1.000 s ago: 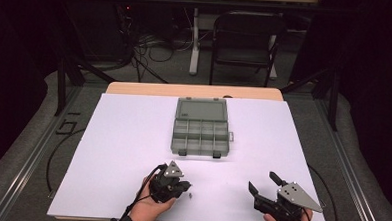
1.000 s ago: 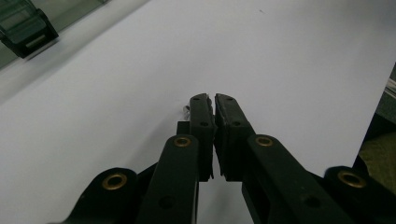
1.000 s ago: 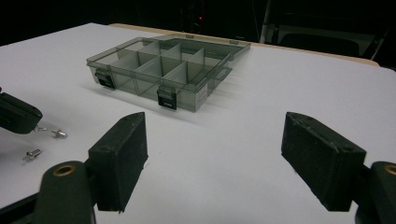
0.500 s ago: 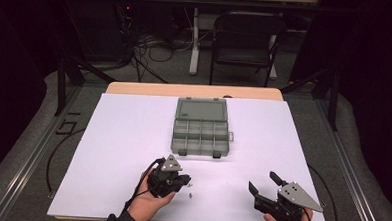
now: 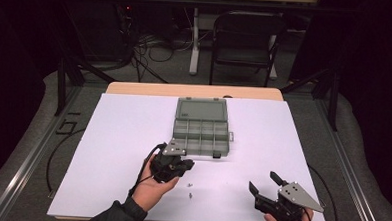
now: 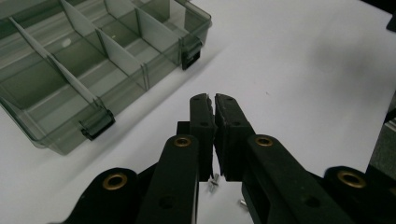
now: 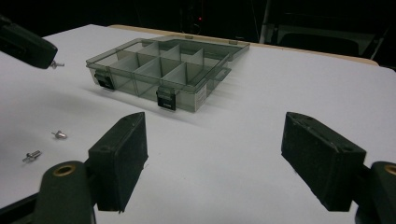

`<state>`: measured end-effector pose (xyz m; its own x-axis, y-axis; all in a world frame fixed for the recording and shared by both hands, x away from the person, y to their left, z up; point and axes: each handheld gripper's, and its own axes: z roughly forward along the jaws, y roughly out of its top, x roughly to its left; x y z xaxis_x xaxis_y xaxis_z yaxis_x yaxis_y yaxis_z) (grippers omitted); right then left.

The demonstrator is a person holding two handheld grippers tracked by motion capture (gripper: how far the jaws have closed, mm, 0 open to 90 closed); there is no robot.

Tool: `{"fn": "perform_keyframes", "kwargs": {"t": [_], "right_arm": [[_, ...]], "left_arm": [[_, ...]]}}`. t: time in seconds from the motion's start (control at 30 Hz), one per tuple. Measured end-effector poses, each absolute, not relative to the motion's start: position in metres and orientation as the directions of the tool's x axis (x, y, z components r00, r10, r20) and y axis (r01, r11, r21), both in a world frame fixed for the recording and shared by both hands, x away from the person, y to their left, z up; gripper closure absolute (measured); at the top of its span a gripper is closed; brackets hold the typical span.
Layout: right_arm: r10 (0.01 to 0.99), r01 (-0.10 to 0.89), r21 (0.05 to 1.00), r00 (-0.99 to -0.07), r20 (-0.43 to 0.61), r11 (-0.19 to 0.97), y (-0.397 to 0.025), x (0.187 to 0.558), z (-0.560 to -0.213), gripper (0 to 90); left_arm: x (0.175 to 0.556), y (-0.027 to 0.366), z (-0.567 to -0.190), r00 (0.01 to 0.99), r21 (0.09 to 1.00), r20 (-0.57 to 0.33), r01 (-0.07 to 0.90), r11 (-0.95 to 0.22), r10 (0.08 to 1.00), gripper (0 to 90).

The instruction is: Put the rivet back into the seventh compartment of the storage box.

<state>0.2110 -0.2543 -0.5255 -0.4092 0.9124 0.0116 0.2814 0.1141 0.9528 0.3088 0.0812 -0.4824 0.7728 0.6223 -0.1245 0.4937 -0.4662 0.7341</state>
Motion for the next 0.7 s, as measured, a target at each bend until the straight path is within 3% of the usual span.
{"fn": "perform_keyframes", "kwargs": {"t": [0.7], "right_arm": [[0.913, 0.283, 0.952, -0.409, 0.012, 0.114, -0.255, 0.211, -0.525, 22.4]], "left_arm": [[0.340, 0.067, -0.463, 0.731, 0.746, -0.144, 0.523, -0.412, 0.667, 86.2]]}}
